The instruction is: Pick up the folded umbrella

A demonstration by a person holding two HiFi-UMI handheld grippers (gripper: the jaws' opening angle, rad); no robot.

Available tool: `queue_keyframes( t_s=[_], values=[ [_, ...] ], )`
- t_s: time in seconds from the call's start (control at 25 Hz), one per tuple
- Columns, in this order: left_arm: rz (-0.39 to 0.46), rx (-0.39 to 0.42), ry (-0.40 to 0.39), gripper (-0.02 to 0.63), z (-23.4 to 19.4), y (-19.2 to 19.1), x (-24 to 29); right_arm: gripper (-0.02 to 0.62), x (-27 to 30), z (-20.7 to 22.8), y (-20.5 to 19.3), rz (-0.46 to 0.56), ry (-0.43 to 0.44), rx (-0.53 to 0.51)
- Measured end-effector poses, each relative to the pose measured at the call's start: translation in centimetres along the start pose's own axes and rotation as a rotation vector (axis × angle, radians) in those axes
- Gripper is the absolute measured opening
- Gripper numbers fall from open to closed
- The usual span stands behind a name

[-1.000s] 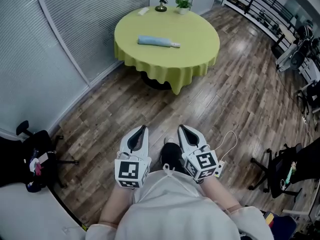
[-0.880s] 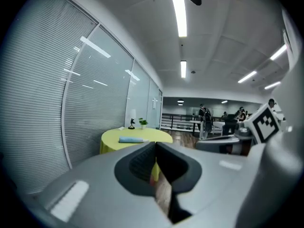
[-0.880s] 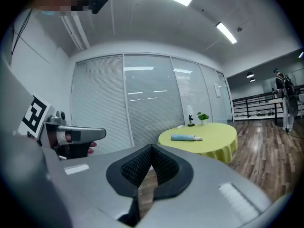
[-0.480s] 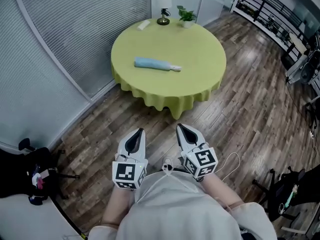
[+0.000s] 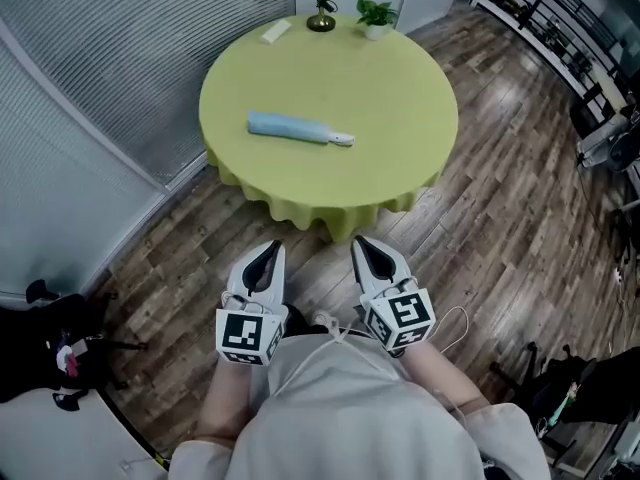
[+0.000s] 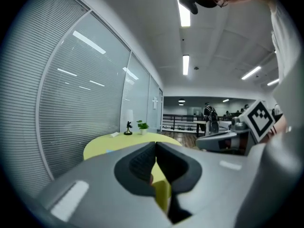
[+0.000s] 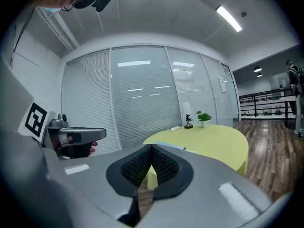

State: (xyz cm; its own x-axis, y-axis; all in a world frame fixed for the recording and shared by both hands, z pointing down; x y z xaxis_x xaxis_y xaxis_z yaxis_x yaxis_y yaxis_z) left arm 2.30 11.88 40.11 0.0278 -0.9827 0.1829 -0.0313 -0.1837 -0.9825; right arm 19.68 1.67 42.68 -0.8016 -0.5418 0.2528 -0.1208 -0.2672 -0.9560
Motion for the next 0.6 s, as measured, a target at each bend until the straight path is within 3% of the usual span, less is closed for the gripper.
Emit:
queue_keyframes(
  t_s=[0.4,0.6],
  values=[
    [-0.004,-0.047,-0.055,0.006,-6.7,-0.2,11.3,-0.002,9.2,4.8,1.3,0.006,-0.085,0.01],
    [-0.025,-0.092,-0.139,0.005,-12.4,0.8,17.5,-0.002,15.1,6.7,2.5,0.01,-0.176,0.036]
  ],
)
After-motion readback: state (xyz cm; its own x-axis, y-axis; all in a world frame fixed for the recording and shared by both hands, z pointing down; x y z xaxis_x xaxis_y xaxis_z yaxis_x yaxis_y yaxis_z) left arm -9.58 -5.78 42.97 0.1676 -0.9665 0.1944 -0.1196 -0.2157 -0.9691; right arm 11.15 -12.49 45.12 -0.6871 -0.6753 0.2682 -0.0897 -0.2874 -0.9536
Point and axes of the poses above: the fingertips, and each gripper's own axes: x forward along the fingers, z to its right, y out of its top, the point moved 7 cm from there along -x, backward along the fingers, and after that the axes turned 2 degrees about -y, right-handed, at the moved point
